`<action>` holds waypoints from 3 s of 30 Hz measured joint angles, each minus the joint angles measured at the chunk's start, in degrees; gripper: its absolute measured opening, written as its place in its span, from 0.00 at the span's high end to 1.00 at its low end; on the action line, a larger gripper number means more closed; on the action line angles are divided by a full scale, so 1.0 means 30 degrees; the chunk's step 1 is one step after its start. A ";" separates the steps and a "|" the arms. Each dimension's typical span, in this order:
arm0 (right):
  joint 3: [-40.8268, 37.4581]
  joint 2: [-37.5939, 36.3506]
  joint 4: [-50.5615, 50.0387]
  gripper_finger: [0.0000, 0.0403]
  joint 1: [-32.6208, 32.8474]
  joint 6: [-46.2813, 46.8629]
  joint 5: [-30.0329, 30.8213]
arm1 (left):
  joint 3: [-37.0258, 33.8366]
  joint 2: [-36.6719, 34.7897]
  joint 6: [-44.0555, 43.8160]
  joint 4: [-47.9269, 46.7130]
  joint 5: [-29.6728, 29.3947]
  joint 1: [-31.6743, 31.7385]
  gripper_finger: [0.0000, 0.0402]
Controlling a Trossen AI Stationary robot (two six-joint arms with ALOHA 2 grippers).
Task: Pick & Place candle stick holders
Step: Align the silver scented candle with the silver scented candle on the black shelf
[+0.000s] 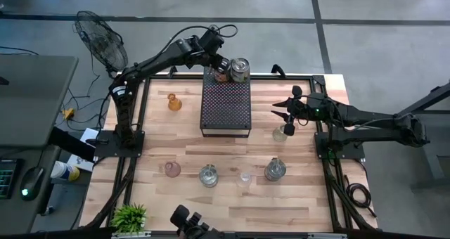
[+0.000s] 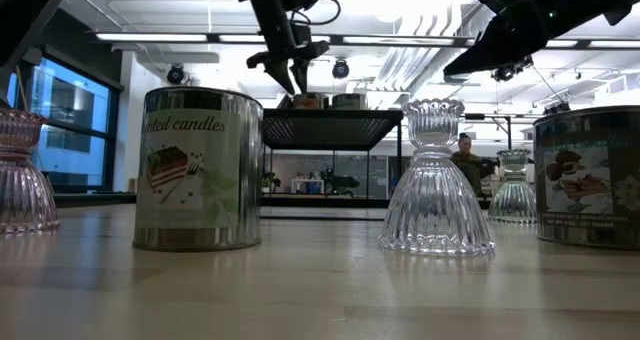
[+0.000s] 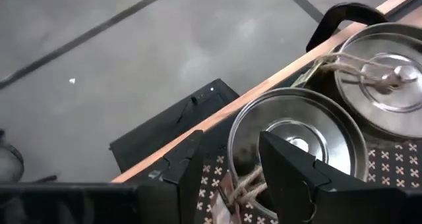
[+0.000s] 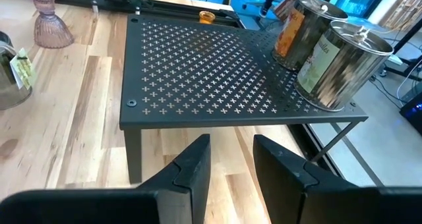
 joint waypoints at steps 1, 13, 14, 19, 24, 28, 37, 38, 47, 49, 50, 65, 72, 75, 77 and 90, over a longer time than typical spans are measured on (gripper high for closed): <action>0.0000 -0.0006 0.0010 0.73 0.0000 0.0000 -0.0001 | 0.0011 -0.0150 0.0219 0.0133 0.0062 -0.0014 0.64; 0.0000 -0.0007 -0.0218 0.73 0.0000 0.0056 0.0436 | -0.0291 -0.2633 0.1807 -0.2605 -0.1543 -0.1535 0.64; 0.0000 -0.0007 -0.0233 0.73 0.0000 0.0044 0.0475 | -0.0544 -0.2992 0.1813 -0.2766 -0.1557 -0.1687 0.64; 0.0000 -0.0007 -0.0548 0.73 0.0000 -0.0264 0.2197 | -0.3597 -0.5319 0.1527 -0.1778 -0.1541 -0.2787 0.64; 0.0000 -0.0007 -0.1048 0.73 0.0000 -0.0503 0.3008 | -0.9935 -0.8744 0.1278 0.2704 -0.0712 -0.4013 0.64; 0.0000 -0.0008 -0.1367 0.73 0.0000 -0.0510 0.3010 | -1.4936 -1.1865 0.1133 0.6451 0.0135 -0.5317 0.64; 0.0000 -0.1546 -0.1929 0.73 0.0000 -0.0408 0.2720 | -2.3801 -1.8983 0.0979 1.3544 0.0113 -0.8657 0.64; 0.0000 -0.1805 -0.1996 0.73 0.0000 -0.0401 0.2720 | -2.4489 -1.9649 0.1095 1.4095 0.0119 -0.8928 0.64; 0.0000 -0.3413 -0.3213 0.73 0.0000 -0.0150 0.2715 | -2.7501 -2.3031 0.2553 1.4770 0.0419 -1.0869 0.64; 0.0000 -0.3552 -0.3191 0.73 0.0000 -0.0086 0.2720 | -2.7757 -2.3319 0.2623 1.4809 0.0409 -1.1077 0.64; 0.0000 -0.3563 -0.3150 0.73 0.0000 -0.0081 0.2720 | -2.7870 -2.3411 0.2633 1.4925 0.0406 -1.1172 0.64; 0.0000 -0.3621 -0.3225 0.73 -0.0003 -0.0941 0.1809 | -2.8075 -2.4021 0.3136 1.5618 0.0505 -1.1125 0.64; 0.0000 -0.3650 -0.3244 0.73 -0.0007 -0.0984 0.0723 | -2.8487 -2.4029 0.3328 1.6014 0.0584 -1.1125 0.64; 0.0000 -0.3650 -0.3240 0.73 -0.0002 -0.0998 0.0597 | -2.9449 -2.4021 0.3326 1.7139 0.0869 -1.1125 0.64; 0.0000 -0.3650 -0.3240 0.73 0.0000 -0.0998 0.0498 | -3.0013 -2.4201 0.3305 1.8149 0.0948 -1.1131 0.64; 0.0000 -0.4001 -0.3240 0.73 -0.0007 -0.1012 -0.0442 | -3.1461 -2.6837 0.4134 1.9014 0.1533 -1.1125 0.64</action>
